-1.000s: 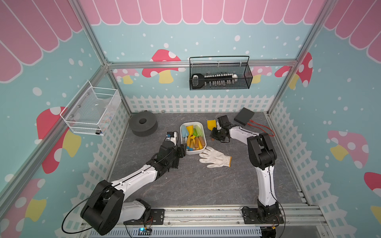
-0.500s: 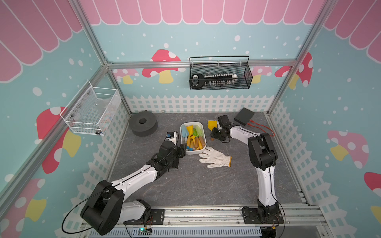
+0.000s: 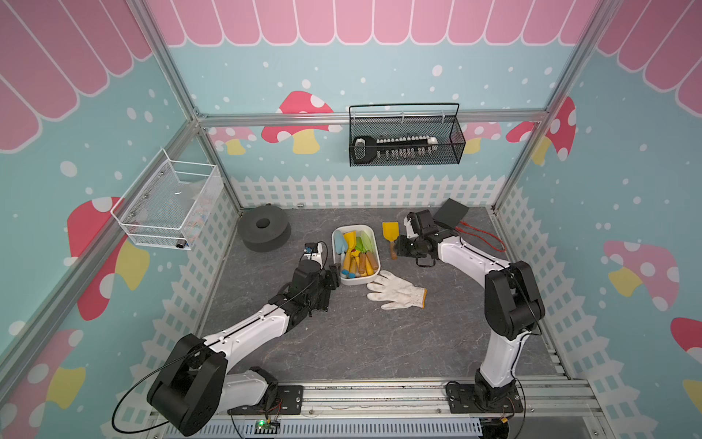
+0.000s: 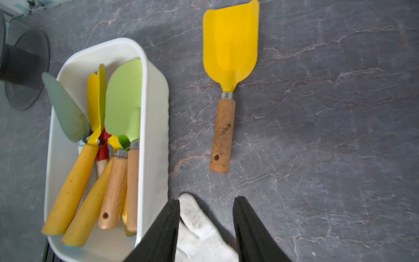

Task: Take the shovel out of the storage box
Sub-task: Place the shovel at the center of the board.

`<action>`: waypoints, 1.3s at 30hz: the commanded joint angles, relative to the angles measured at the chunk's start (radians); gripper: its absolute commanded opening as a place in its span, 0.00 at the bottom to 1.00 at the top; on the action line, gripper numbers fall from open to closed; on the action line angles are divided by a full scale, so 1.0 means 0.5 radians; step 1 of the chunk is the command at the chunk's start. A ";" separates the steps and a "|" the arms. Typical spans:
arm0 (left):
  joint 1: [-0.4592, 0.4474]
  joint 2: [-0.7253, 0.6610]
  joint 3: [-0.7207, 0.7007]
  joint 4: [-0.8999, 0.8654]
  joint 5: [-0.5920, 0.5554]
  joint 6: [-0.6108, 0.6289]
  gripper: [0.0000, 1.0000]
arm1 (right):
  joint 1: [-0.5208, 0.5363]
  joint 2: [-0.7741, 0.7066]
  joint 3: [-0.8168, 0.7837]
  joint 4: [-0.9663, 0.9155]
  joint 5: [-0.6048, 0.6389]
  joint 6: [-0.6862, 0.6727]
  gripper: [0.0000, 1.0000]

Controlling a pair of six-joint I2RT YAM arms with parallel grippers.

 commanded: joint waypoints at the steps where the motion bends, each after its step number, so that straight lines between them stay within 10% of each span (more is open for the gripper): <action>1: -0.006 -0.014 0.057 -0.126 -0.090 0.002 0.67 | 0.100 -0.074 -0.023 -0.089 -0.096 -0.157 0.45; 12: 0.043 -0.003 0.074 -0.204 -0.052 -0.040 0.67 | 0.418 0.128 0.420 -0.272 -0.114 -0.266 0.45; 39: 0.046 -0.054 0.017 -0.121 -0.004 -0.051 0.68 | 0.461 1.032 1.336 -0.030 -0.105 -0.180 0.40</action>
